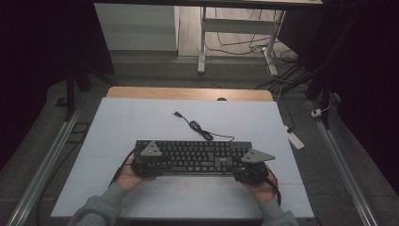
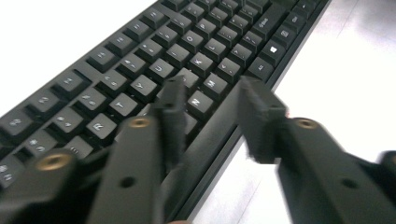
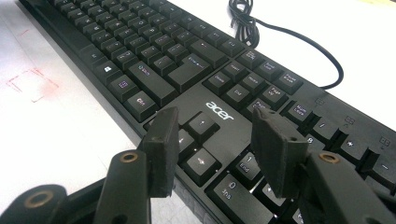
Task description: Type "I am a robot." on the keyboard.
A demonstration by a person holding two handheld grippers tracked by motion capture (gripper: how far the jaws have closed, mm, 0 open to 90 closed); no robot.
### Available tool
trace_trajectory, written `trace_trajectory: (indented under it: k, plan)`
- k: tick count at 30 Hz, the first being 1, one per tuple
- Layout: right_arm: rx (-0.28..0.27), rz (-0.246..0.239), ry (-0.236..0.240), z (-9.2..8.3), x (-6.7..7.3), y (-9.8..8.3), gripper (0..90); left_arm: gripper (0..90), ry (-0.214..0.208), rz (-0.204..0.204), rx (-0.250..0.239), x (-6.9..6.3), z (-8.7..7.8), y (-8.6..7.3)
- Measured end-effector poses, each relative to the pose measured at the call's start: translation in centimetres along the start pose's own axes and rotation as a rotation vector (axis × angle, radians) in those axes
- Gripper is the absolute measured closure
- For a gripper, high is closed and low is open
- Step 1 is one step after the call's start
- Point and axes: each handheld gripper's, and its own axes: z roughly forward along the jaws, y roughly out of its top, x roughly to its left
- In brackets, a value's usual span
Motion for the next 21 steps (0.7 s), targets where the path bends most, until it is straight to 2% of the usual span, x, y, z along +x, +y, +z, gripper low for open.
trace_trajectory:
  k: [5,9,14,21]
  plan:
    - [0.0,0.001,0.002,0.1,0.0,0.0,51.9,45.3,0.004,-0.035,-0.022,0.6,-0.7,0.0]
    - [0.001,0.001,0.0,0.0,-0.1,-0.1,51.9,40.1,0.017,-0.065,-0.03,1.3,-1.4,-0.1]
    - [0.004,-0.004,0.0,0.0,-0.1,0.0,51.9,36.3,0.028,-0.086,-0.034,1.8,-2.0,-0.3]
    - [0.003,-0.003,-0.001,0.1,0.0,-0.1,51.9,35.6,0.038,-0.098,-0.04,2.2,-2.4,-0.4]
